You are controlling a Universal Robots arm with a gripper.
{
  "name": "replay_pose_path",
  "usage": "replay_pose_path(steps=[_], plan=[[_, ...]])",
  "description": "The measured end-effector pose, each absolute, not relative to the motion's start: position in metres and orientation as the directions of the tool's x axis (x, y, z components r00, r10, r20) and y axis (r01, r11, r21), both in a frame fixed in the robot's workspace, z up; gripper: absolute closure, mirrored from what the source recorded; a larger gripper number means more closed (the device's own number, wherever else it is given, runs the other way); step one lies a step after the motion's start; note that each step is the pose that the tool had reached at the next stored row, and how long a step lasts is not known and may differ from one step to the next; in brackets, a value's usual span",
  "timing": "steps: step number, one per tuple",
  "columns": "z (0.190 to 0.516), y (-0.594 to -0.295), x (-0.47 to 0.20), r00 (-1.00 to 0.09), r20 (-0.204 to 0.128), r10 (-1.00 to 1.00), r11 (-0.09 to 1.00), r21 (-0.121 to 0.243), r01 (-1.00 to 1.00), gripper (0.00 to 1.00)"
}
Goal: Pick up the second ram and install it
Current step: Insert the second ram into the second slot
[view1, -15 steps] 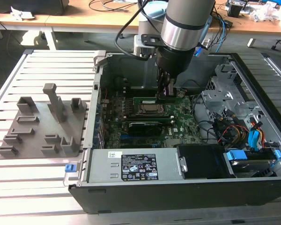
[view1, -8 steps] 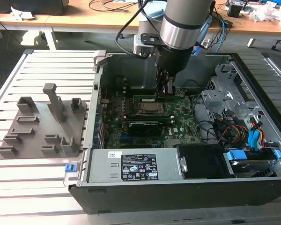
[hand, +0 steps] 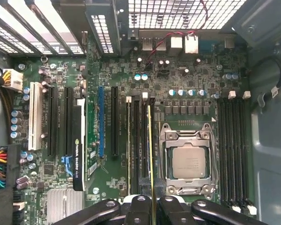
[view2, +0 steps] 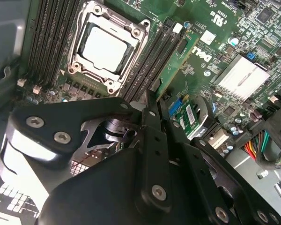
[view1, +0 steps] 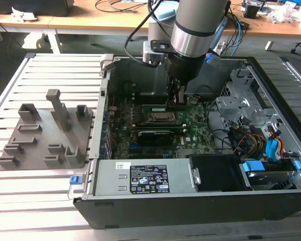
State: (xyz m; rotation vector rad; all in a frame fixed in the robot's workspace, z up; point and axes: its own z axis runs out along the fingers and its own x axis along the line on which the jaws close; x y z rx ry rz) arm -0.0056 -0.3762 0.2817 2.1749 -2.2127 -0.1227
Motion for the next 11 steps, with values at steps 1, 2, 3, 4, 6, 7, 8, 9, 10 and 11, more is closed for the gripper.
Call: replay_pose_path(steps=[1,2,3,4,6,7,8,9,10,11], plan=[[0.279,-0.376,-0.006,-0.019,-0.029,-0.999,0.016,0.082,-0.997,0.86],[0.276,-0.376,-0.007,-0.019,-0.029,-0.999,0.016,0.082,-0.997,0.86],[0.274,-0.376,-0.008,-0.018,-0.029,-0.999,0.016,0.082,-0.997,0.86],[0.27,-0.376,-0.009,-0.018,-0.029,-0.999,0.016,0.082,-0.997,0.86],[0.267,-0.376,-0.01,-0.018,-0.029,-0.999,0.016,0.082,-0.997,0.86],[0.266,-0.376,-0.011,-0.018,-0.029,-0.999,0.016,0.082,-0.997,0.86],[0.263,-0.376,-0.011,-0.018,-0.029,-0.999,0.016,0.082,-0.997,0.86],[0.262,-0.376,-0.011,-0.018,-0.029,-0.999,0.016,0.082,-0.997,0.86],[0.26,-0.376,-0.011,-0.018,-0.029,-0.999,0.016,0.082,-0.997,0.86],[0.259,-0.376,-0.011,-0.018,-0.029,-0.999,0.016,0.082,-0.997,0.86]])
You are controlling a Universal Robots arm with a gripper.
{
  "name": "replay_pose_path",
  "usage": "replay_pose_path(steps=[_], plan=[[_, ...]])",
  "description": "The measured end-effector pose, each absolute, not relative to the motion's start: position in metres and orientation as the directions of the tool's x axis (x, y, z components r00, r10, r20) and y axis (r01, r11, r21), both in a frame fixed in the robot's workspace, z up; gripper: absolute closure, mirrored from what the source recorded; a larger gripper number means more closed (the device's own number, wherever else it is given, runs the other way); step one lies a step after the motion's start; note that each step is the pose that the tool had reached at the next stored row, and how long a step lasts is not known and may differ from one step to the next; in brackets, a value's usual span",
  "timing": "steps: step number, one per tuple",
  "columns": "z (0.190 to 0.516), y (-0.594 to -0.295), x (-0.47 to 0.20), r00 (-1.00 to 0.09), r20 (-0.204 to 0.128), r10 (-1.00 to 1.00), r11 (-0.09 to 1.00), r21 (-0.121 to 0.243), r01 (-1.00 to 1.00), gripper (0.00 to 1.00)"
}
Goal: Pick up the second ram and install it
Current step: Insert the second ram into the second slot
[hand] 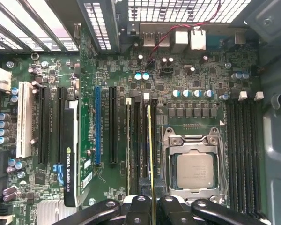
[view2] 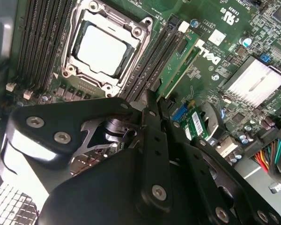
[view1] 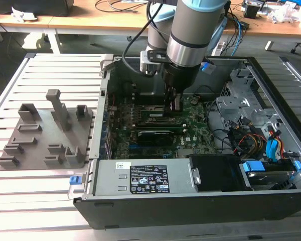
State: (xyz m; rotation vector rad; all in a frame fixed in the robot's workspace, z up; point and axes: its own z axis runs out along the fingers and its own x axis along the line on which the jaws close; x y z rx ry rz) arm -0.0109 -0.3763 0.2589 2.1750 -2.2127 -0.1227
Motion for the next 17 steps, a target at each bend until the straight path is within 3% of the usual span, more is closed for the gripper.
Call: replay_pose_path(steps=[17], plan=[[0.239,-0.376,-0.011,-0.018,-0.029,-0.999,0.016,0.082,-0.997,0.86]])
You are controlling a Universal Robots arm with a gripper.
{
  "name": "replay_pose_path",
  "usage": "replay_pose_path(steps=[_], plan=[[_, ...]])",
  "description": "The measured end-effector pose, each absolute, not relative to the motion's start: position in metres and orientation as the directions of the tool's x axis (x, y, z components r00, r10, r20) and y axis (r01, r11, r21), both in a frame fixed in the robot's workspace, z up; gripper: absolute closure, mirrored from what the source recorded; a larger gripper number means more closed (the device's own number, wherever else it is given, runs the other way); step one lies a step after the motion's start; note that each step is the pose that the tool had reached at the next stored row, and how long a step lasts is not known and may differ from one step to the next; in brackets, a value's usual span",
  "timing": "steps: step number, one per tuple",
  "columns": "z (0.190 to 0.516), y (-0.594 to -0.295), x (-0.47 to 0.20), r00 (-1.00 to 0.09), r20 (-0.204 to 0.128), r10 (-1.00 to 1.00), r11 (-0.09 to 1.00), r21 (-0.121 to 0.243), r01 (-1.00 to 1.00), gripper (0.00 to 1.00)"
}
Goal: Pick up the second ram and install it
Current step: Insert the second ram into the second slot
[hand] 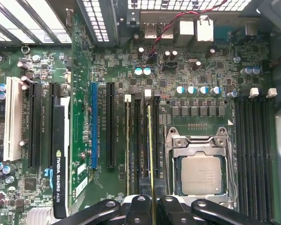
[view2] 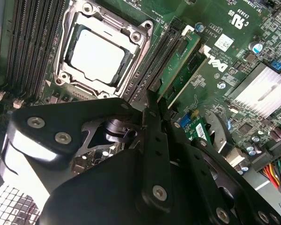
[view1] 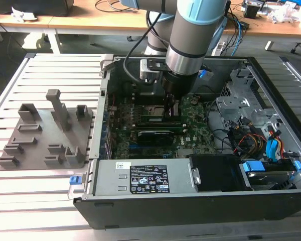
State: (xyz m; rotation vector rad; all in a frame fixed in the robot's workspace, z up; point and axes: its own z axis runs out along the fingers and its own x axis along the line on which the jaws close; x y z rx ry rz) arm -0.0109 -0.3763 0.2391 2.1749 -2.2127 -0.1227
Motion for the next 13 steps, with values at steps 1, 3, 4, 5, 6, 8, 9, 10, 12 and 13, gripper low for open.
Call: replay_pose_path(steps=[1,3,4,5,6,8,9,10,12,13], plan=[[0.2369,-0.3763,-0.0109,-0.018,-0.029,-0.999,0.016,0.082,-0.997,0.86],[0.2319,-0.3763,-0.0111,-0.018,-0.029,-0.999,0.016,0.082,-0.997,0.86],[0.2318,-0.3764,-0.0121,-0.019,-0.029,-0.999,0.016,0.082,-0.997,0.86],[0.2317,-0.3763,-0.0152,-0.018,-0.029,-0.999,0.016,0.082,-0.997,0.86],[0.2317,-0.3763,-0.017,-0.018,-0.029,-0.999,0.016,0.081,-0.997,0.86],[0.2317,-0.3764,-0.0185,-0.018,-0.03,-0.999,0.016,0.079,-0.997,0.86],[0.2318,-0.3765,-0.019,-0.019,-0.029,-0.999,0.016,0.078,-0.997,0.86],[0.2317,-0.3768,-0.0196,-0.019,-0.029,-0.999,0.016,0.078,-0.997,0.86],[0.2318,-0.3775,-0.02,-0.019,-0.029,-0.999,0.017,0.077,-0.997,0.86],[0.2318,-0.3781,-0.0202,-0.02,-0.029,-0.999,0.018,0.077,-0.997,0.86]])
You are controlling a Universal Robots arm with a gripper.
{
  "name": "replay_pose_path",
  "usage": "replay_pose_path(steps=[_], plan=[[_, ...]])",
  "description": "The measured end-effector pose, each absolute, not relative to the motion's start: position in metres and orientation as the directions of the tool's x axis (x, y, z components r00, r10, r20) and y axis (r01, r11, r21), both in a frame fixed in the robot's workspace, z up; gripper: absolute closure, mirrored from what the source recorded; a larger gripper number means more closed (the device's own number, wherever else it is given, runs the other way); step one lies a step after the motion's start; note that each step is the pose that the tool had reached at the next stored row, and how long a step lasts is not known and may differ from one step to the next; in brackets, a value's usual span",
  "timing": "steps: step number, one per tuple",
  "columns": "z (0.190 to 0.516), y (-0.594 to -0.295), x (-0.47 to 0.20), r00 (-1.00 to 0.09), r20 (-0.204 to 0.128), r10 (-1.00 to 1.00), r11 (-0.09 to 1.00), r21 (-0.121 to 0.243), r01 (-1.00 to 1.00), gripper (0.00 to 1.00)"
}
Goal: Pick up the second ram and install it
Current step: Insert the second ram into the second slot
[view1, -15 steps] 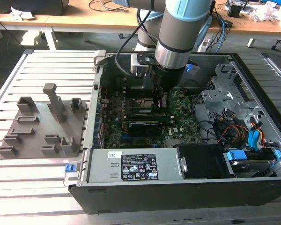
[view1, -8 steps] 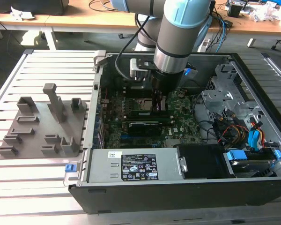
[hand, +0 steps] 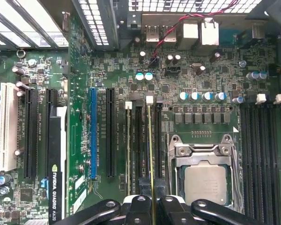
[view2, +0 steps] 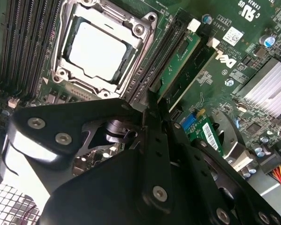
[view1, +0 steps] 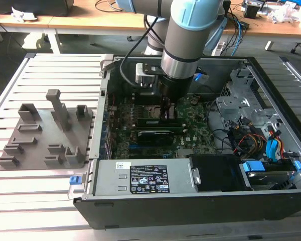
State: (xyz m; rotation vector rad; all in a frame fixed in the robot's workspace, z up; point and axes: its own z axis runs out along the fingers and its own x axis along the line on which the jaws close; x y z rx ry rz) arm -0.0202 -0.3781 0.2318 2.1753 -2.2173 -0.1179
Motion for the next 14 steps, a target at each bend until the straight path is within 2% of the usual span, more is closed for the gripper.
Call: replay_pose_path(steps=[14], plan=[[0.2281,-0.3779,-0.0233,-0.038,-0.028,-0.999,0.036,0.077,-0.996,0.86]])
